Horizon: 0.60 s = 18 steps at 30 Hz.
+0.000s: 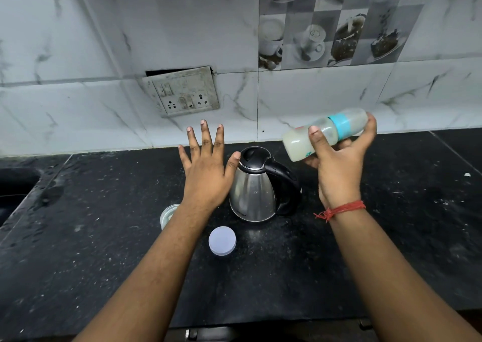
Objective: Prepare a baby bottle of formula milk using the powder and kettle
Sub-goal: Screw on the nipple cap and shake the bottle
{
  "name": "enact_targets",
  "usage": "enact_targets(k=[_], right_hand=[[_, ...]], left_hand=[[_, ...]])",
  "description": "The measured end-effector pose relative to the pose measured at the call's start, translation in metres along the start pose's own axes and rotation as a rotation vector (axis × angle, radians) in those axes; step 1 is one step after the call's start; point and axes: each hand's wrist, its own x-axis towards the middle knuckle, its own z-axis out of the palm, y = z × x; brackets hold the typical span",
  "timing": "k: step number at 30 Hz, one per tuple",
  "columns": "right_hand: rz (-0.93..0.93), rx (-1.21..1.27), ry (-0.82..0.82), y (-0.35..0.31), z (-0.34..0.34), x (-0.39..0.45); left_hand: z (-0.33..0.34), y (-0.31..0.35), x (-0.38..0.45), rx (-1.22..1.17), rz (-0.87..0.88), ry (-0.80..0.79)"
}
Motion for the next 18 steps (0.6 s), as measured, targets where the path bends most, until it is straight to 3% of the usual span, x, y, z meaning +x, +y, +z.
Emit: enact_targets(k=[2,6,8,13,15,18], right_hand=[[0.004,-0.022,-0.042,0.003,-0.002,-0.001],[0.114,-0.271,-0.400,0.015,-0.001,-0.012],[0.121,-0.181,-0.342,0.014,-0.001,-0.014],[0.018,0.044,-0.014,0.009,-0.004,-0.006],[0.020,0.009,-0.054,0.008,-0.007,-0.005],[0.113,-0.197,-0.330,0.009,-0.010,-0.007]], left_hand=[[0.000,0.001,-0.001,-0.003,0.000,-0.003],[0.001,0.003,-0.001,-0.003,0.004,0.004],[0.001,0.003,-0.001,-0.013,0.000,0.004],[-0.002,-0.001,-0.002,-0.029,-0.012,0.019],[-0.001,-0.001,-0.002,-0.028,-0.008,0.023],[-0.001,0.000,-0.003,-0.010,-0.004,0.016]])
